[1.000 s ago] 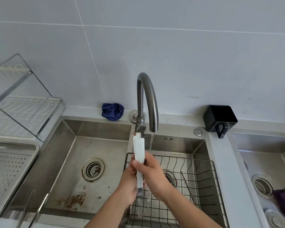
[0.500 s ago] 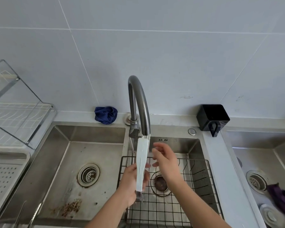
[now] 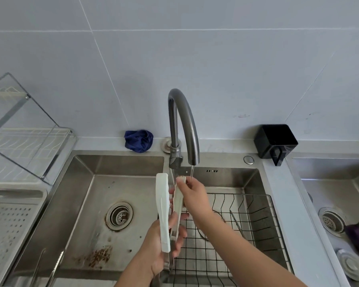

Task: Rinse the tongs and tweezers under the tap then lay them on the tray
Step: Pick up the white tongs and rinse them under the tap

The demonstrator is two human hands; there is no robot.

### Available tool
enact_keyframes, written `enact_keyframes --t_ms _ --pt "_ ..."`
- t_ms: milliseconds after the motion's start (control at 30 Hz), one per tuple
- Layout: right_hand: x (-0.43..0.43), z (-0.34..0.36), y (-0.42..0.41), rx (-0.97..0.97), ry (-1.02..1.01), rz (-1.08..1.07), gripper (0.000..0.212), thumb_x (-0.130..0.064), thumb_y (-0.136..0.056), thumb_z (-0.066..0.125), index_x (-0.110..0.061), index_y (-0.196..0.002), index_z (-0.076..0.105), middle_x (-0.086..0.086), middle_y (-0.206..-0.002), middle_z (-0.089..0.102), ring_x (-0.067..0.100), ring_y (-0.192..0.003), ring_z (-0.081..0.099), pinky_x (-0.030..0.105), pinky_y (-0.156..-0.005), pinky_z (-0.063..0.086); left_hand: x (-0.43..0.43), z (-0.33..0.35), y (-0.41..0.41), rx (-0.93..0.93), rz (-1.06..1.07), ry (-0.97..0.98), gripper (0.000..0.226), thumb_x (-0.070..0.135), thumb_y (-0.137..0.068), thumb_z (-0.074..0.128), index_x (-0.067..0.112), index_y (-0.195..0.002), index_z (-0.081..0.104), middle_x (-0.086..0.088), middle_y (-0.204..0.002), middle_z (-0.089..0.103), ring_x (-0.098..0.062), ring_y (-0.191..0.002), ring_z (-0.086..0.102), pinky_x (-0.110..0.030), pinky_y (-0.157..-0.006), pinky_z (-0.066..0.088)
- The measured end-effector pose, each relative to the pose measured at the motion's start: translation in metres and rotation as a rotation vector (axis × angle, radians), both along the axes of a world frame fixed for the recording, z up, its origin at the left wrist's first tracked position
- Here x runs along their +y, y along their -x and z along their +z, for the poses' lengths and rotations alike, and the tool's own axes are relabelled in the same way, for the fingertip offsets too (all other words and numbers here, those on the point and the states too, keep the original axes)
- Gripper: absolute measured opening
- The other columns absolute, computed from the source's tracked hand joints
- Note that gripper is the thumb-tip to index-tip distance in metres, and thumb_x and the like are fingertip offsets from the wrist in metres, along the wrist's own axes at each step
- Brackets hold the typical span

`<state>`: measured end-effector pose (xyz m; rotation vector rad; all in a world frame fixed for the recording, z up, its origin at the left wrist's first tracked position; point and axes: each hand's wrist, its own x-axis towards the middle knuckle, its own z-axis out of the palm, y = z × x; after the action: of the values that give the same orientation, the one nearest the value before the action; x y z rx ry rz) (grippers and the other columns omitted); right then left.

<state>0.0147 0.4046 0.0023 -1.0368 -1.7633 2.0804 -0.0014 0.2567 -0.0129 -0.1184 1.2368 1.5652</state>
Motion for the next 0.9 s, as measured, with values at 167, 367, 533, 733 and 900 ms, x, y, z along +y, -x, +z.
enact_keyframes --t_ms 167,367,533,733,900 --pt "0.004 0.002 0.007 -0.075 -0.202 -0.055 0.038 -0.026 -0.1 0.061 -0.019 -0.064 0.049 -0.013 -0.048 0.051 0.001 -0.043 0.043 0.022 -0.048 0.038 -0.002 0.004 -0.002 0.028 -0.015 -0.004 0.036 0.04 -0.091 0.066 0.009 -0.106 0.077 -0.017 -0.073 0.065 -0.019 -0.041 0.047 -0.022 -0.035 0.037" --pt "0.007 0.002 -0.001 -0.064 -0.188 -0.025 0.033 -0.013 -0.099 0.055 -0.021 -0.067 0.057 -0.018 -0.048 0.059 -0.004 -0.042 0.051 0.009 -0.043 0.036 0.0 0.005 0.0 0.03 -0.04 -0.006 0.036 0.036 -0.09 0.067 0.006 -0.106 0.076 -0.018 -0.072 0.064 -0.018 -0.039 0.046 -0.021 -0.033 0.036" --pt "0.009 -0.001 -0.002 -0.097 -0.264 -0.069 0.031 -0.018 -0.1 0.055 -0.019 -0.069 0.055 -0.017 -0.049 0.055 -0.003 -0.046 0.047 0.014 -0.047 0.035 0.005 0.006 0.0 0.06 -0.055 0.002 0.033 0.035 -0.09 0.066 0.005 -0.102 0.077 -0.02 -0.072 0.064 -0.019 -0.038 0.045 -0.02 -0.033 0.035" --pt "0.009 0.0 -0.004 -0.03 -0.006 -0.031 0.016 -0.012 -0.093 0.058 -0.016 -0.079 0.065 -0.01 -0.061 0.064 0.007 -0.056 0.057 0.024 -0.054 0.046 0.0 0.005 0.003 0.062 -0.034 0.004 0.032 0.028 -0.096 0.06 0.002 -0.104 0.076 -0.021 -0.07 0.061 -0.019 -0.035 0.043 -0.019 -0.032 0.034" --pt "0.008 -0.003 0.004 -0.079 -0.229 -0.081 0.026 -0.027 -0.1 0.06 -0.012 -0.078 0.062 -0.004 -0.065 0.054 0.011 -0.059 0.047 0.032 -0.059 0.042 -0.003 0.006 0.003 0.074 -0.058 0.018 0.031 0.023 -0.098 0.055 0.001 -0.106 0.075 -0.023 -0.07 0.061 -0.021 -0.035 0.043 -0.018 -0.033 0.033"
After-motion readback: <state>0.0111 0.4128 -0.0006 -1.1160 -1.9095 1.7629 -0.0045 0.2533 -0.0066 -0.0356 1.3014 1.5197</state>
